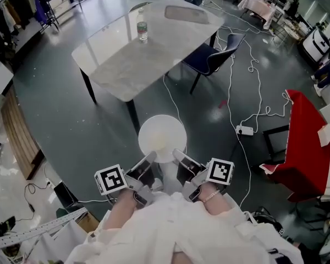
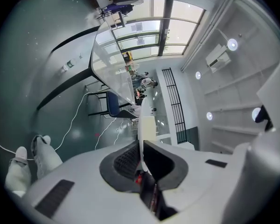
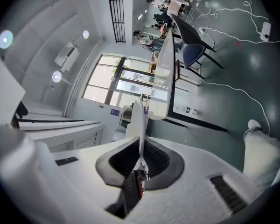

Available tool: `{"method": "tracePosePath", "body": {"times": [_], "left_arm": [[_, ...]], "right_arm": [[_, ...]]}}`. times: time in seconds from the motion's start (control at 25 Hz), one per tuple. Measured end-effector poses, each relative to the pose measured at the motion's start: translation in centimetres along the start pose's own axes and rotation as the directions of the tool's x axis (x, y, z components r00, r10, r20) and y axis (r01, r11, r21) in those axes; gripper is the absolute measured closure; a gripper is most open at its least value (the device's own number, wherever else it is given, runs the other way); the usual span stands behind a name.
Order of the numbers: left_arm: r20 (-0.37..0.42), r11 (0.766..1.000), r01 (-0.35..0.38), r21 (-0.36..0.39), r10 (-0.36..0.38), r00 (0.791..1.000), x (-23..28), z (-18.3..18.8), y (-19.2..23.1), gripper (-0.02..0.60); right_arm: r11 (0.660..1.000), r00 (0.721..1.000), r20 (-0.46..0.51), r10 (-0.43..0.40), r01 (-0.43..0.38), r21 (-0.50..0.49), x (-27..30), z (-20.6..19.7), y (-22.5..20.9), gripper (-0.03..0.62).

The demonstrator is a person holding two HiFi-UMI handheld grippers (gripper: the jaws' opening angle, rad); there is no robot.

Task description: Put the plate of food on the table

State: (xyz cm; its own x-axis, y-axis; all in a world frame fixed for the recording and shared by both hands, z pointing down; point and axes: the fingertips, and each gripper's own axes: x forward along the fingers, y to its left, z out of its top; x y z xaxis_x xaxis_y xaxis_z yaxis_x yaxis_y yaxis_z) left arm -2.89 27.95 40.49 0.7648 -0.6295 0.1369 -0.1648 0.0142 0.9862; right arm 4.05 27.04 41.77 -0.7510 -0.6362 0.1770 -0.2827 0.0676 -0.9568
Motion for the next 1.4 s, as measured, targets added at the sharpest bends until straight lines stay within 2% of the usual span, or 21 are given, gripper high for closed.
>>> {"method": "tracePosePath", "body": {"times": [0.12,0.28,0.44,0.56,0.76,0.92,1.08,1.28,1.4], "left_arm": [[-0.01,0.999,0.004,0.036,-0.003,1.0,1.3,1.9,0.2,0.555],[0.006,1.0,0.011,0.022,-0.011,1.0,4.2,4.9,0.2,0.555],[0.008,0.999,0.012,0.045,-0.013,1.0,8.9,8.0,0.0,0.555],[0.017,1.0,0.008,0.029,-0.009,1.0,12.4,10.4,-0.8,0.555],[0.055,0.999,0.0,0.042,-0.003,0.998,16.9,14.4,-2.2,0.555],[0.086,1.0,-0.016,0.014,0.014,0.996,19.1,16.8,-2.0,0.555],[0.089,0.998,0.005,0.067,-0.011,0.996,21.5,19.6,-2.2,0.555],[0.112,1.0,0.01,0.024,-0.012,0.994,24.0,21.2,-2.5,0.555],[0.103,0.999,0.016,0.042,-0.02,0.994,25.4,22.5,-2.8,0.555]], "right_arm": [[1.0,1.0,-0.002,-0.003,0.003,-0.002,1.5,1.6,-0.5,0.58],[1.0,1.0,-0.015,0.005,-0.006,-0.027,4.1,4.9,-0.9,0.58],[1.0,1.0,-0.008,0.017,-0.017,-0.013,6.3,10.2,-1.6,0.58],[1.0,1.0,-0.002,0.015,-0.015,-0.007,7.9,14.2,-2.2,0.58],[0.999,0.999,-0.031,0.043,-0.043,-0.014,11.1,20.0,-2.0,0.58],[0.999,0.997,-0.059,0.048,-0.049,-0.014,13.1,23.0,-2.2,0.58],[0.997,0.995,-0.073,0.062,-0.065,-0.04,15.2,26.1,-2.1,0.58],[0.997,0.994,-0.086,0.066,-0.069,-0.034,16.8,28.9,-2.8,0.58],[0.997,0.994,-0.082,0.075,-0.076,-0.019,17.7,30.4,-2.8,0.58]]}}
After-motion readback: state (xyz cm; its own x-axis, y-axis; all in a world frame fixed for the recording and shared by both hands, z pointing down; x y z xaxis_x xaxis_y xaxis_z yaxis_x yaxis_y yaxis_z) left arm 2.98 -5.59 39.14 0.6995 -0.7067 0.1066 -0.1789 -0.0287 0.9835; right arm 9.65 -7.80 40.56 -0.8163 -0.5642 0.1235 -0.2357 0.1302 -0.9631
